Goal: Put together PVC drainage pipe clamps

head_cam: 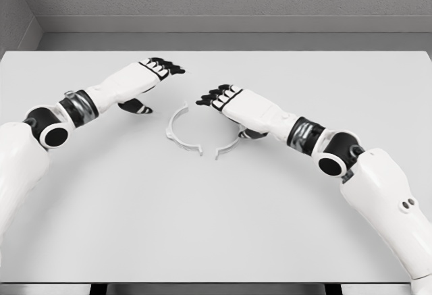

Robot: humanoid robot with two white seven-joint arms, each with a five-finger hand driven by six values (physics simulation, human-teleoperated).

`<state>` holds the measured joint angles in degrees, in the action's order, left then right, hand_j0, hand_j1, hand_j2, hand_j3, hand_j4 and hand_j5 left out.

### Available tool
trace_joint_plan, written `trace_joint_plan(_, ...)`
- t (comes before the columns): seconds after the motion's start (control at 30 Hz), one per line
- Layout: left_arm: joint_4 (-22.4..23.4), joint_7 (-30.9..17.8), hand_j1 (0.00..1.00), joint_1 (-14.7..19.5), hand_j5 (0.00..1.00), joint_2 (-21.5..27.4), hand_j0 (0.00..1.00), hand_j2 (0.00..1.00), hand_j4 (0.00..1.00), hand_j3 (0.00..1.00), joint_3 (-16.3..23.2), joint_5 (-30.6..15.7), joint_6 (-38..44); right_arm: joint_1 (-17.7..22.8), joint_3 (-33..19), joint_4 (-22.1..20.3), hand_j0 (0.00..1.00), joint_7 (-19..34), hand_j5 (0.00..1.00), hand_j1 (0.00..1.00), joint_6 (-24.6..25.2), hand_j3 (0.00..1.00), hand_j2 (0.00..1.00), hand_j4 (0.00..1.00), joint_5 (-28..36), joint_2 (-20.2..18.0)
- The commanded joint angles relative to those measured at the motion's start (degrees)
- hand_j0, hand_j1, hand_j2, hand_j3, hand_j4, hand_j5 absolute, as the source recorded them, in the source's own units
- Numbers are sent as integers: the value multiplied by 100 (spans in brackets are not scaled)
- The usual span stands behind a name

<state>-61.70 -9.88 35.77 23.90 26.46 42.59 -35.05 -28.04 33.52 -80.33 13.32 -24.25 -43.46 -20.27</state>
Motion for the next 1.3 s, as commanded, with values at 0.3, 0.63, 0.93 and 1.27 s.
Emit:
trace_joint_plan(0.3, 17, 13, 100, 0, 100, 132, 100, 100, 100, 100, -88, -58, 5, 175, -504, -773, 100, 22, 100, 100, -53, 100, 100, 100, 128, -433)
trace_joint_plan(0.63, 210, 13, 100, 35, 100, -88, 100, 100, 100, 100, 26, 4, 5, 2293, -4046, -1995, 100, 558, 100, 100, -1075, 100, 100, 100, 2316, -2271)
trace_joint_plan(0.93, 492, 4, 100, 88, 100, -457, 100, 100, 100, 100, 281, 30, 5, 3085, -4732, -1002, 100, 531, 100, 100, -1075, 100, 100, 100, 2290, -2121)
trace_joint_plan(1.27, 439, 4, 100, 97, 100, -466, 100, 100, 100, 100, 281, 30, 5, 3164, -4750, -1301, 100, 514, 100, 100, -1075, 100, 100, 100, 2378, -1945)
